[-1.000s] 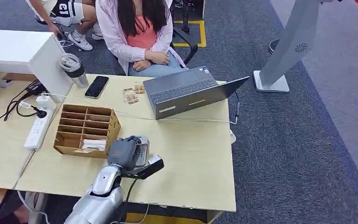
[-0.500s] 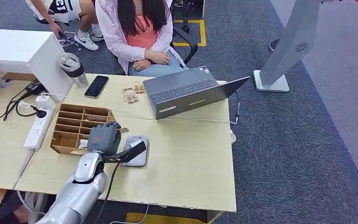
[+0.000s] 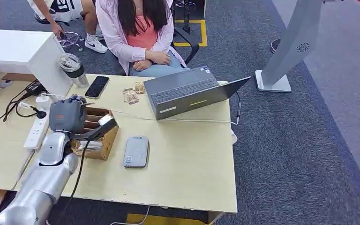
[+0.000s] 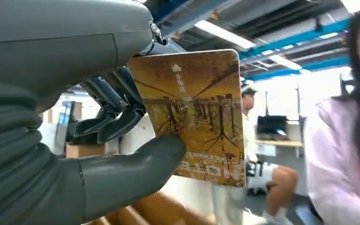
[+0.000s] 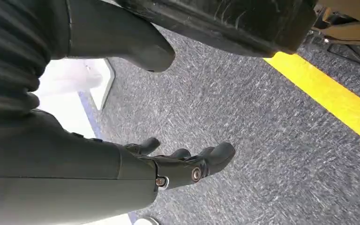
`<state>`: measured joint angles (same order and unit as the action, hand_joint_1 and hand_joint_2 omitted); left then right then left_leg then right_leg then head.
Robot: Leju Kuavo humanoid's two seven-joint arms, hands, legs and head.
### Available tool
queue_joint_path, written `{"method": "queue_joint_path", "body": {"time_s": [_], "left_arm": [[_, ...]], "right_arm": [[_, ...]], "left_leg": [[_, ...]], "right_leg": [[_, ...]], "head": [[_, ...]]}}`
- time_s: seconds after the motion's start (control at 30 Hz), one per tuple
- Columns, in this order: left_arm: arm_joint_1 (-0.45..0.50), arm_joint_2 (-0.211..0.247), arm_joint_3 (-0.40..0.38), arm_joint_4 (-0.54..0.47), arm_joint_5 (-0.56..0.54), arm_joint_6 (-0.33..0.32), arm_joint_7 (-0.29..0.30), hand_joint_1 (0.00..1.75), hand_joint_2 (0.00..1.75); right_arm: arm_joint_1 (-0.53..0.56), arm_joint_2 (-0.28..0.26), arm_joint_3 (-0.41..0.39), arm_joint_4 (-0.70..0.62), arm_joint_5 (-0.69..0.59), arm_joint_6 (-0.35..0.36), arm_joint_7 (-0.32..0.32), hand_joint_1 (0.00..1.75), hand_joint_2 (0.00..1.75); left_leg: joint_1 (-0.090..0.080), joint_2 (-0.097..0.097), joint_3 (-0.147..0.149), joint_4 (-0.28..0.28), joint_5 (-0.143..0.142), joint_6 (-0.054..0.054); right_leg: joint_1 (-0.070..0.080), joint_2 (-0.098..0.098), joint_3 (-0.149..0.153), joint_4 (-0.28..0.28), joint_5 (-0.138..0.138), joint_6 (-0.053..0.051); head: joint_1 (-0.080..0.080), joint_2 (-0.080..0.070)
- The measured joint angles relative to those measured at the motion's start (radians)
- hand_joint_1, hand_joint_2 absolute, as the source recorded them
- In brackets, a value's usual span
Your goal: Pass the card to the sensor for recognition and then transmit it.
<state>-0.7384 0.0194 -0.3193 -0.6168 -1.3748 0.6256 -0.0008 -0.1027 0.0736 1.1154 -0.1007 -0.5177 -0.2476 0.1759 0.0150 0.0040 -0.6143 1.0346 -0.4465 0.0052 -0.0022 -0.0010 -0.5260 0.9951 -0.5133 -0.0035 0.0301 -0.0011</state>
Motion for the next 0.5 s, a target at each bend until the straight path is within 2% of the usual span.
{"method": "queue_joint_path", "body": {"time_s": [0.17, 0.5], "left_arm": [[-0.042, 0.024, 0.021, 0.0, -0.027, 0.0, 0.004, 1.75, 1.75], [-0.062, 0.037, 0.053, 0.002, -0.044, 0.021, 0.006, 1.75, 1.75]], "right_arm": [[-0.002, 0.0, 0.015, 0.0, 0.001, 0.002, 0.008, 0.0, 1.75], [-0.003, 0.0, 0.024, 0.0, 0.0, 0.002, 0.01, 0.0, 1.75]], "left_leg": [[-0.001, 0.0, 0.0, 0.0, 0.0, 0.0], [-0.001, 0.0, 0.0, 0.0, 0.0, 0.0]], "right_leg": [[0.0, 0.0, 0.0, 0.0, 0.0, 0.0], [0.0, 0.0, 0.0, 0.0, 0.0, 0.001]], "head": [[0.0, 0.0], [0.0, 0.0]]}}
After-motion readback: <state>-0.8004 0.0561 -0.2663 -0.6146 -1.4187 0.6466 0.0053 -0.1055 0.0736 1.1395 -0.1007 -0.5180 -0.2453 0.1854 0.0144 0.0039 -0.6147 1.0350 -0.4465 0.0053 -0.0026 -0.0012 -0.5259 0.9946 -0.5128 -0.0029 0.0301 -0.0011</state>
